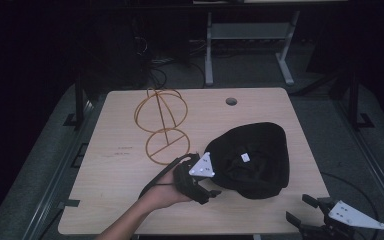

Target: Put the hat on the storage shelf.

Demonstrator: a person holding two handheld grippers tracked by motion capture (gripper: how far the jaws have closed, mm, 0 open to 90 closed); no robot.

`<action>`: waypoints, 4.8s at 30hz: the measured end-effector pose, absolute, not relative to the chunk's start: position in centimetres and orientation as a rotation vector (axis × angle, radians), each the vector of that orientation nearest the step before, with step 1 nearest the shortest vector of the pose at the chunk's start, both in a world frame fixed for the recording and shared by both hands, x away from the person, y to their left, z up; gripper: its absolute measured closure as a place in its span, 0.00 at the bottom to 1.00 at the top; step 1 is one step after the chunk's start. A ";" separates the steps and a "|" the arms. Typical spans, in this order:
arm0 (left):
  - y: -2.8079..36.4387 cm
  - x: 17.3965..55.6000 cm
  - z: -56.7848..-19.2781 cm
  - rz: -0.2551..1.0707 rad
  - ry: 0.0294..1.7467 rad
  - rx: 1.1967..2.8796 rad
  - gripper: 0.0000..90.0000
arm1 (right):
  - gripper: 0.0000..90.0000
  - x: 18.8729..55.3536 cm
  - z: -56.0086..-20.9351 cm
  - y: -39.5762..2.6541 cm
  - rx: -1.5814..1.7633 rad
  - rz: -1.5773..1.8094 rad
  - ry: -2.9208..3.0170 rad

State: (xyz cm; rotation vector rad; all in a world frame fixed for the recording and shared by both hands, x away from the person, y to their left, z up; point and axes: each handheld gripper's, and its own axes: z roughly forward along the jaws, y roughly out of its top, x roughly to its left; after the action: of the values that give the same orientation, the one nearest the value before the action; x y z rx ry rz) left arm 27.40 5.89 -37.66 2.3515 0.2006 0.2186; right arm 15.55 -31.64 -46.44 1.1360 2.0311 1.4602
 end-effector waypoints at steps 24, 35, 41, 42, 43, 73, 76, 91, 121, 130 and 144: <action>2.0 28.7 -37.6 0.233 0.117 2.336 0.91 | 0.17 16.0 -46.6 -31.0 1.136 1.447 2.049; 1.6 29.1 -35.3 0.136 0.184 2.212 0.95 | 0.16 16.6 -45.7 -30.3 1.127 1.447 2.011; 2.1 29.2 -34.2 0.084 0.199 2.154 0.95 | 0.16 17.2 -45.0 -30.4 1.130 1.475 1.974; 2.3 29.3 -33.9 0.071 0.208 2.140 0.95 | 0.16 17.5 -44.6 -30.4 1.125 1.472 1.971; 2.3 29.3 -33.9 0.071 0.208 2.140 0.95 | 0.16 17.5 -44.6 -30.4 1.125 1.472 1.971; 2.8 29.2 -32.8 0.025 0.173 2.077 0.95 | 0.74 22.3 -45.6 -28.9 1.107 1.633 2.052; 2.8 29.1 -32.8 0.038 0.169 2.082 0.95 | 0.83 22.3 -45.5 -28.8 1.098 1.620 2.054; 4.3 28.4 -32.5 0.110 0.164 2.109 0.95 | 0.93 21.9 -44.3 -28.7 1.049 1.640 2.024; 8.7 27.6 -31.7 0.210 0.226 2.108 0.73 | 0.94 22.2 -38.7 -28.9 0.962 1.685 1.949; 10.4 27.2 -32.1 0.211 0.246 2.093 0.71 | 0.94 22.5 -37.3 -28.9 0.983 1.698 1.939; 13.5 27.3 -34.3 0.179 0.314 2.080 0.70 | 0.94 23.9 -34.5 -28.9 1.019 1.694 1.972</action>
State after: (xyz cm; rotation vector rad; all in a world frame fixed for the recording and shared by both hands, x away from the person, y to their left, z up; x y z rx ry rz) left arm 27.33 13.45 -34.28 2.0802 0.3143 0.1792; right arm 23.89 -28.87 -34.49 1.0192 1.9717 1.6935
